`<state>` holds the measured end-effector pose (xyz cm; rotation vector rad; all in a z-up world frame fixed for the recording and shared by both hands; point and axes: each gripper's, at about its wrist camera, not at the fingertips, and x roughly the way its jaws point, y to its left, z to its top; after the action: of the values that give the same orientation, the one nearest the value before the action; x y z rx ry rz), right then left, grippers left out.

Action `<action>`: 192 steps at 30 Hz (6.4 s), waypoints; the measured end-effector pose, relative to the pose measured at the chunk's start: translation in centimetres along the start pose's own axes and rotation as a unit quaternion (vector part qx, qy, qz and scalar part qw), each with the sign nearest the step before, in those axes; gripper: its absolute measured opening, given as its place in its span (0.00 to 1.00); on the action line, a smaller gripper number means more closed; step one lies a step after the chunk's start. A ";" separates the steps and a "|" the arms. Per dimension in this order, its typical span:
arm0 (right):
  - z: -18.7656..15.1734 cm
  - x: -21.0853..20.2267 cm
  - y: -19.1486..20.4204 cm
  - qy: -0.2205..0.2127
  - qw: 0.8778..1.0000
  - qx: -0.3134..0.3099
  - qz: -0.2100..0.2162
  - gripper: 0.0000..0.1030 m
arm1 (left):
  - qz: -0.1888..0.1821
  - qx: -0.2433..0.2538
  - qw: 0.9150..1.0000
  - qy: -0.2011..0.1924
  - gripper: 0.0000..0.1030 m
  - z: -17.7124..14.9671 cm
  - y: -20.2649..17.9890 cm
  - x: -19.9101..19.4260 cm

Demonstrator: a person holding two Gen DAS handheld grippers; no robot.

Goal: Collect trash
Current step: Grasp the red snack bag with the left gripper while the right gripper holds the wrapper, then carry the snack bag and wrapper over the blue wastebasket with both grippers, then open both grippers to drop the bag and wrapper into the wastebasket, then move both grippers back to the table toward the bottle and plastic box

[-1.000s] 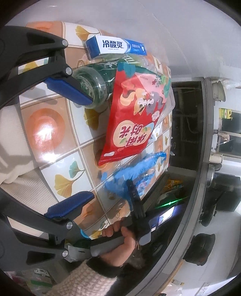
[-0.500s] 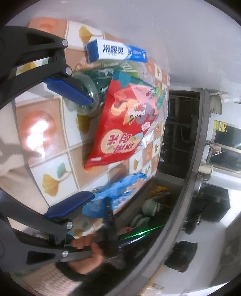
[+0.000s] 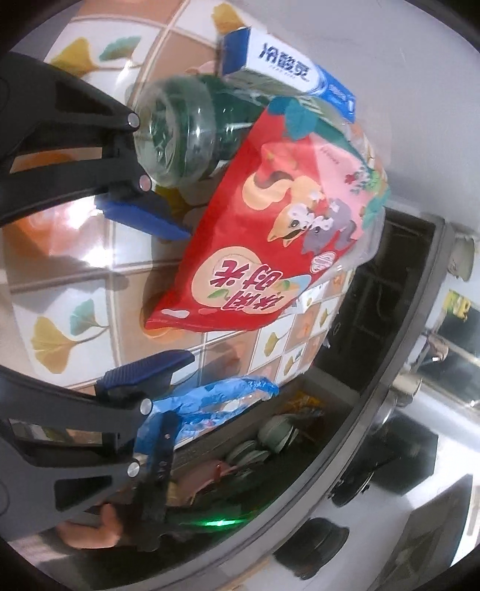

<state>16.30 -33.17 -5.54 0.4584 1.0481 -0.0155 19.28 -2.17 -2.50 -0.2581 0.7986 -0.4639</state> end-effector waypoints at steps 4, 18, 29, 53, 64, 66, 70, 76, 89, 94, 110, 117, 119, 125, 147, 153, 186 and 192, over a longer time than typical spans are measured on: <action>-0.1 -0.1 -0.2 -0.002 1.000 0.002 0.007 0.04 | 0.015 -0.024 1.000 0.013 0.56 -0.2 -0.2 1.6; -0.2 0.0 -0.6 -0.007 1.000 0.005 0.020 0.04 | 0.068 -0.142 0.987 -0.013 0.43 -0.2 0.9 4.3; -0.3 -0.1 -0.9 -0.010 1.000 0.009 0.028 0.04 | 0.081 -0.141 0.986 -0.039 0.19 -1.0 0.1 3.8; -1.1 -5.0 -0.8 -0.060 0.998 -0.010 0.017 0.04 | 0.035 -0.042 0.992 -0.116 0.07 0.0 -4.1 -2.6; -2.4 -9.2 -2.7 -0.096 0.995 0.007 0.009 0.04 | -0.008 0.008 0.992 -0.123 0.07 -0.1 -8.3 -4.4; -2.9 -10.1 -3.5 -0.102 0.995 0.015 0.005 0.04 | -0.017 0.019 0.992 -0.123 0.07 -0.2 -9.2 -4.7; -3.7 -11.6 -4.9 -0.114 0.993 0.030 -0.001 0.04 | -0.035 0.042 0.991 -0.118 0.07 -0.3 -10.8 -4.8; -4.8 -13.6 -7.5 -0.133 0.989 0.057 -0.013 0.04 | -0.091 0.085 0.988 -0.095 0.07 -0.2 -14.4 -4.5; -7.6 -17.8 -15.3 -0.168 0.975 0.136 -0.058 0.04 | -0.210 0.146 0.967 -0.006 0.07 -0.5 -24.0 -0.5; -8.7 -18.1 -18.6 -0.170 0.967 0.170 -0.082 0.04 | -0.239 0.174 0.954 0.050 0.07 -1.0 -28.3 2.7; -10.7 -11.2 -31.9 -0.105 0.941 0.283 -0.153 0.04 | -0.240 0.240 0.917 0.212 0.03 -4.8 -40.0 17.7; -8.3 -4.9 -37.0 -0.056 0.937 0.300 -0.172 0.04 | -0.207 0.218 0.898 0.321 0.01 -7.6 -42.2 27.6; -7.5 -2.9 -38.5 -0.041 0.934 0.307 -0.177 0.04 | -0.193 0.216 0.890 0.351 0.01 -8.6 -42.6 30.3; -6.1 1.8 -41.9 -0.012 0.928 0.321 -0.187 0.04 | -0.138 0.243 0.881 0.381 0.02 -11.3 -44.0 35.7; -8.3 5.7 -44.8 -0.009 0.926 0.344 -0.157 0.51 | -0.139 0.239 0.902 0.333 0.28 -7.4 -42.6 32.7; -9.3 3.9 -44.1 -0.025 0.923 0.350 -0.157 0.52 | -0.174 0.247 0.915 0.268 0.46 -3.1 -41.4 25.2; -11.8 -7.3 -33.9 -0.105 0.940 0.285 -0.153 0.22 | -0.124 0.219 0.966 0.066 0.82 0.5 -19.5 0.4; -8.9 -9.9 -26.5 -0.111 0.967 0.205 -0.105 0.43 | -0.080 0.200 0.976 0.039 0.82 0.5 -15.2 -1.7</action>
<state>-2.19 -55.88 -10.43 0.6997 0.8657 -0.4701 14.08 -14.55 4.85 0.0715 0.7454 -0.7785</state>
